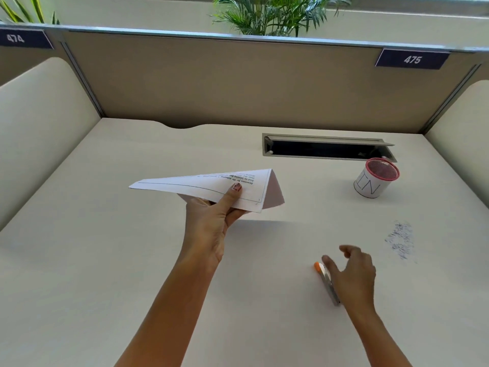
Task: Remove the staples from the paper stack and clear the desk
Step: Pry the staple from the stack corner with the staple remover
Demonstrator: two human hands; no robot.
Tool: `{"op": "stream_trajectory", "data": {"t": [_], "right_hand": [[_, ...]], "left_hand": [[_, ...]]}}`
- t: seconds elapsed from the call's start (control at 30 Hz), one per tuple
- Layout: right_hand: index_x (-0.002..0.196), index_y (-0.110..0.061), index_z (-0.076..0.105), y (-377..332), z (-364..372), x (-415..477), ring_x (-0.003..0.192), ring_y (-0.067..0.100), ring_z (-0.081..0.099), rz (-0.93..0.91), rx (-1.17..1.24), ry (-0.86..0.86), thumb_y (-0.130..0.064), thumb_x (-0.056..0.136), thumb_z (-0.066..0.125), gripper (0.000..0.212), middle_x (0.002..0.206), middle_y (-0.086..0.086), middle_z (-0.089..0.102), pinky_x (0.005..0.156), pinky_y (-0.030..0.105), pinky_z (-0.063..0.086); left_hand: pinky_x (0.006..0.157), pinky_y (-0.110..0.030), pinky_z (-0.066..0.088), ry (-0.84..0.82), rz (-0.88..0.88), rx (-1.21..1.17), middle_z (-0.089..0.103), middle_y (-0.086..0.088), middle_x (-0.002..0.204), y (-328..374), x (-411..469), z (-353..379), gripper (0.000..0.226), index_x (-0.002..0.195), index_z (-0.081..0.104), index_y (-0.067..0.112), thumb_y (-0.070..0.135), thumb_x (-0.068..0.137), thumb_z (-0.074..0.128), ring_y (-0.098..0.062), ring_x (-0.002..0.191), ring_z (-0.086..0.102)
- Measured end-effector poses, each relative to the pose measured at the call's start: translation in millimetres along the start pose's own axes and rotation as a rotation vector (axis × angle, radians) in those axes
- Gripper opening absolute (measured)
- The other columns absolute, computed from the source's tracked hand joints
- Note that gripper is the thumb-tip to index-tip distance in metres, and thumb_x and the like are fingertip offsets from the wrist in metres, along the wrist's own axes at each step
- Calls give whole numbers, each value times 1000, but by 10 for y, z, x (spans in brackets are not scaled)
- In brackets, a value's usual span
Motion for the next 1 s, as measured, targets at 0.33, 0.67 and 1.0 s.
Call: {"op": "stream_trajectory", "data": {"t": [0.33,0.67,1.0], "right_hand": [[104,-9,53,358,271,-84,78,27,52,60,-268,-45,-36,88,63,33,100,9,58,62,35,41],[117,-11,51,-249,143,-119,88,28,72,300,979,-212,-17,83,71,40,101,9,65,90,33,55],[107,0,55,-1112,72,-396,105,32,67,236,1416,-450,-12,83,61,27,101,15,68,93,31,53]], "left_hand": [[66,-26,58,9,-26,-39,68,-17,114,-212,147,-23,51,128,51,-6,1,80,69,-21,95,71],[73,-28,60,47,35,-37,73,-1,94,-339,187,-20,19,101,66,9,-1,85,65,-15,90,71],[76,-29,60,72,55,-50,76,6,88,-551,142,61,18,91,69,18,1,86,65,-11,90,71]]}}
Point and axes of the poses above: each hand's wrist, its own x-axis towards the middle knuckle, its own z-axis out of the palm, y = z × x, the point moved 7 cm from there along x, towards the middle knuckle
